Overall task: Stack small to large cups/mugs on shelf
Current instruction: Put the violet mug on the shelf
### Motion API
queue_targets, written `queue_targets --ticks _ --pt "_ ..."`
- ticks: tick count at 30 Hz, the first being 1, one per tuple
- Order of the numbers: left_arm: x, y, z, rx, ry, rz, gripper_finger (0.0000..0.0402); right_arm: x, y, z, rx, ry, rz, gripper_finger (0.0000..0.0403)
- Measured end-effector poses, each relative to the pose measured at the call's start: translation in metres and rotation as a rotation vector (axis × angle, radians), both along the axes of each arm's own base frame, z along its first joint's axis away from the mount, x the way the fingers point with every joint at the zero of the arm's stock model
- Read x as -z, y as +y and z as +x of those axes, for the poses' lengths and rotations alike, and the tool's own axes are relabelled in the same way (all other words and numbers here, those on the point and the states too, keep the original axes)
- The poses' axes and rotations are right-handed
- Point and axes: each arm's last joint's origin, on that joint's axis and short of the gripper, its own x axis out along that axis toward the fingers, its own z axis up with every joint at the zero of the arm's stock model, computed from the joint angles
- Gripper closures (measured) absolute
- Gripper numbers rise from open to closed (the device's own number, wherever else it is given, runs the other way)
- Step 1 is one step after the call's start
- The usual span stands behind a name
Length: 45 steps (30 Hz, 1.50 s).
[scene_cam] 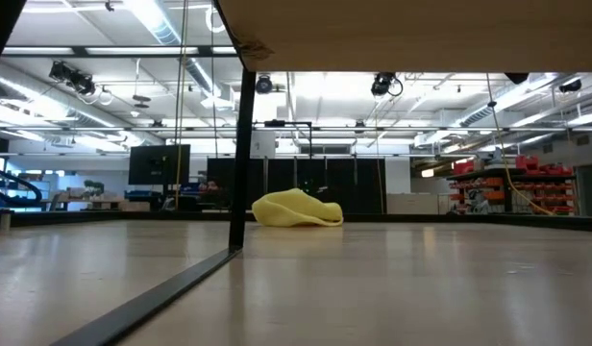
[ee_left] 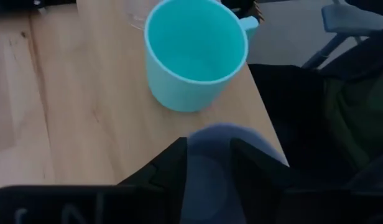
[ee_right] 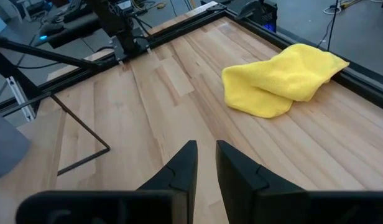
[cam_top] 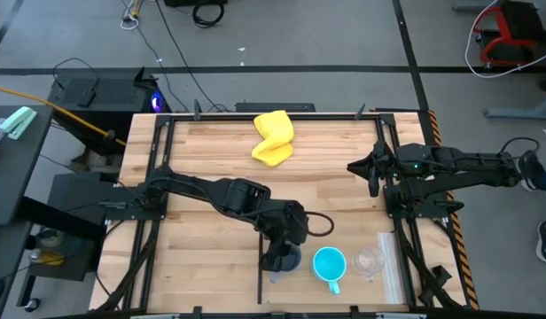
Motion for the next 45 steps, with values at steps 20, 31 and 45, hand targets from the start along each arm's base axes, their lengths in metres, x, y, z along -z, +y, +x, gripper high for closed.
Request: queue_targets --ticks 20,31,45 --pt "-0.011 0.073 -0.049 -0.304 0.321 0.347 0.028 -0.022 0.015 0.008 -0.228 -0.238 0.076 0.0337" --pt "-0.019 0.113 -0.051 -0.388 0.317 0.338 0.0283 -0.041 0.02 0.009 -0.258 -0.443 0.141 0.0337" --pt "-0.02 0.118 -0.037 -0.552 0.228 0.214 0.0293 -0.053 0.027 0.021 -0.309 -0.574 0.225 0.0337"
